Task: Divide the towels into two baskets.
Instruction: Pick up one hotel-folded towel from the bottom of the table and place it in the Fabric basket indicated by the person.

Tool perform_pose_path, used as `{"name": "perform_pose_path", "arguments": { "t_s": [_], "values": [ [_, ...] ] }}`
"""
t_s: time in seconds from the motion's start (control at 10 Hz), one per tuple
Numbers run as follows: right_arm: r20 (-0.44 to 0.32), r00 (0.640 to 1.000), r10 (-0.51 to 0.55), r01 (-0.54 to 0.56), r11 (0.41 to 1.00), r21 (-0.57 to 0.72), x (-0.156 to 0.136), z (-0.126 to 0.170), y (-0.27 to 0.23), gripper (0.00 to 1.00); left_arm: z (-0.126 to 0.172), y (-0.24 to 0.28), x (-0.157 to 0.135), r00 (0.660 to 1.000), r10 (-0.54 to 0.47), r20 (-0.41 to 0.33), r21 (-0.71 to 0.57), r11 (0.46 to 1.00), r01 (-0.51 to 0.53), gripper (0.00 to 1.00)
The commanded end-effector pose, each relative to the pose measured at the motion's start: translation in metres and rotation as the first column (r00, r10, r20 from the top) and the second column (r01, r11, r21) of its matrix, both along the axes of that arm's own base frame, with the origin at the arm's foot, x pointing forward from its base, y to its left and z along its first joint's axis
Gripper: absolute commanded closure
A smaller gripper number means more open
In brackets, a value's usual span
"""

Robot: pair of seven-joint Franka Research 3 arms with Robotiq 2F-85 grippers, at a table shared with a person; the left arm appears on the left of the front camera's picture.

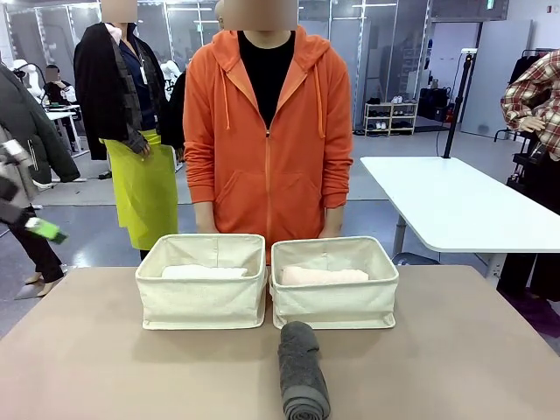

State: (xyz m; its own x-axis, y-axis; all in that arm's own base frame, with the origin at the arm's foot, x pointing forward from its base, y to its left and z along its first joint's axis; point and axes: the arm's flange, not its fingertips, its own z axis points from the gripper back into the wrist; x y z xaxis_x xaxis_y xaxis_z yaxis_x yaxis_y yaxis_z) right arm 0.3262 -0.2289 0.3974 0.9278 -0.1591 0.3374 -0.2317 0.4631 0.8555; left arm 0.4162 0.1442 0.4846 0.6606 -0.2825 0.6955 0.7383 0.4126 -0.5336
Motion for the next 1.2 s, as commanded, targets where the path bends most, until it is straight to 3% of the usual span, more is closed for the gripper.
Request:
{"name": "perform_pose_path", "arguments": {
  "t_s": [0.0, 0.2, 0.4, 0.5, 0.6, 1.1],
  "values": [
    [0.0, 1.0, 0.007, -0.007, 1.0, -0.002, -0.001, 0.001, 0.001, 0.0, -0.019, 0.038, -0.042, 0.989, 0.149, -0.028, -0.162, 0.975, -0.151, 0.0],
    [0.0, 1.0, 0.007, -0.007, 1.0, -0.002, -0.001, 0.001, 0.001, 0.0, -0.053, 0.079, -0.08, 0.966, 0.254, -0.051, -0.3, 0.919, -0.257, 0.0],
    [0.0, 1.0, 0.007, -0.007, 1.0, -0.002, -0.001, 0.001, 0.001, 0.0, -0.088, 0.093, -0.094, 0.943, 0.312, -0.12, -0.326, 0.884, -0.334, 0.0],
    [0.0, 1.0, 0.007, -0.007, 1.0, -0.002, -0.001, 0.001, 0.001, 0.0, -0.09, 0.089, -0.084, 0.954, 0.278, -0.113, -0.293, 0.908, -0.299, 0.0],
    [0.0, 1.0, 0.007, -0.007, 1.0, -0.002, -0.001, 0.001, 0.001, 0.0, -0.082, 0.098, -0.103, 0.944, 0.303, -0.13, -0.288, 0.9, -0.328, 0.0],
    [0.0, 1.0, 0.007, -0.007, 1.0, -0.002, -0.001, 0.001, 0.001, 0.0, -0.082, 0.098, -0.103, 0.944, 0.303, -0.13, -0.288, 0.9, -0.328, 0.0]
  ]
}}
